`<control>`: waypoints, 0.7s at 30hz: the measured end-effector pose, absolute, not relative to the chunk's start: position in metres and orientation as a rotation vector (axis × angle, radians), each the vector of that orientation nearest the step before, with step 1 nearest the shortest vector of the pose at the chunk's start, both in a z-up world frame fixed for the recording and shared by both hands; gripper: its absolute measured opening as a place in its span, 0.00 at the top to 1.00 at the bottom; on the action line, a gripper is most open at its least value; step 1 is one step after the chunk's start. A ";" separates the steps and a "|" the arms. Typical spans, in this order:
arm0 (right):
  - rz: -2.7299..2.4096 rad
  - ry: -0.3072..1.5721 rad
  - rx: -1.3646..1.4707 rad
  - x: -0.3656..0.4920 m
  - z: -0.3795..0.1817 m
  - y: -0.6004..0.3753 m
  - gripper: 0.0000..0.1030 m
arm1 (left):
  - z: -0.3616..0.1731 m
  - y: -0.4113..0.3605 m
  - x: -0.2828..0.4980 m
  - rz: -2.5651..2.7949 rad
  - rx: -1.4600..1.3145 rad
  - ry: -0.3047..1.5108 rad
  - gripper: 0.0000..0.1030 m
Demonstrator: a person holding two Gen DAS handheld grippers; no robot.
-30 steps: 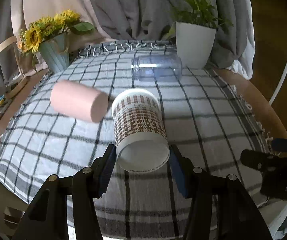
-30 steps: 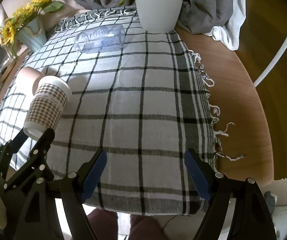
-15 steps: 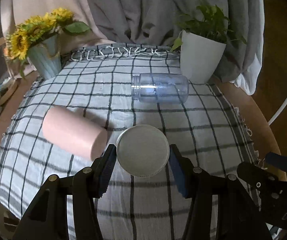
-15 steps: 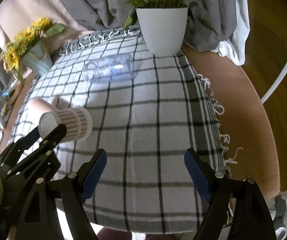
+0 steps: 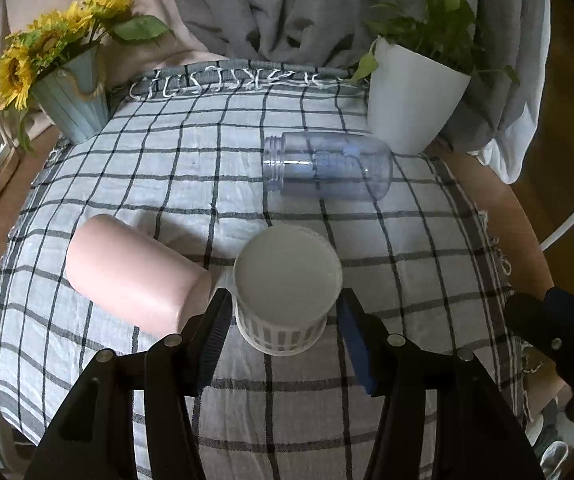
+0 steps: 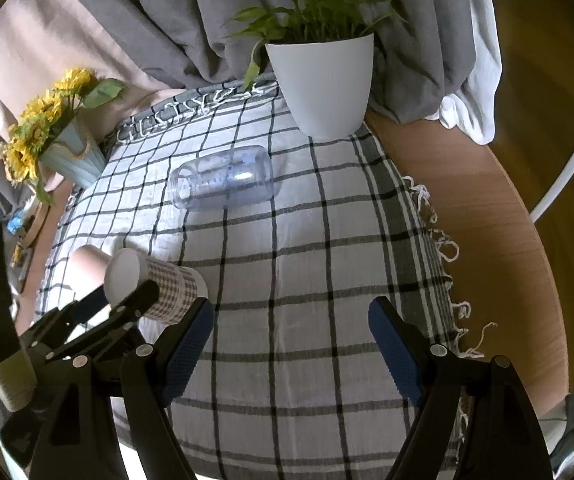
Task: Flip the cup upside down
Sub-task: 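Lower the paper cup rim-down onto the blanket and open the right gripper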
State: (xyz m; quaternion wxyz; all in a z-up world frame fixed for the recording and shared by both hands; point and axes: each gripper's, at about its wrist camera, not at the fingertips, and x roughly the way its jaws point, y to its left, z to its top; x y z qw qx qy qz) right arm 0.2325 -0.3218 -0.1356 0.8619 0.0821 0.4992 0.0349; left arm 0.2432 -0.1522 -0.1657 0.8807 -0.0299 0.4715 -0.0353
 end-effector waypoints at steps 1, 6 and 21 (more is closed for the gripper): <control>0.074 1.046 0.172 0.232 -0.135 -0.322 0.22 | -0.166 -0.152 0.243 -0.069 -0.067 0.984 0.41; 0.091 1.025 0.163 0.227 -0.130 -0.325 0.22 | -0.158 -0.151 0.235 -0.037 -0.076 0.946 0.33; 0.108 0.880 0.133 0.161 -0.081 -0.304 0.11 | -0.085 -0.109 0.141 0.060 -0.054 0.788 0.00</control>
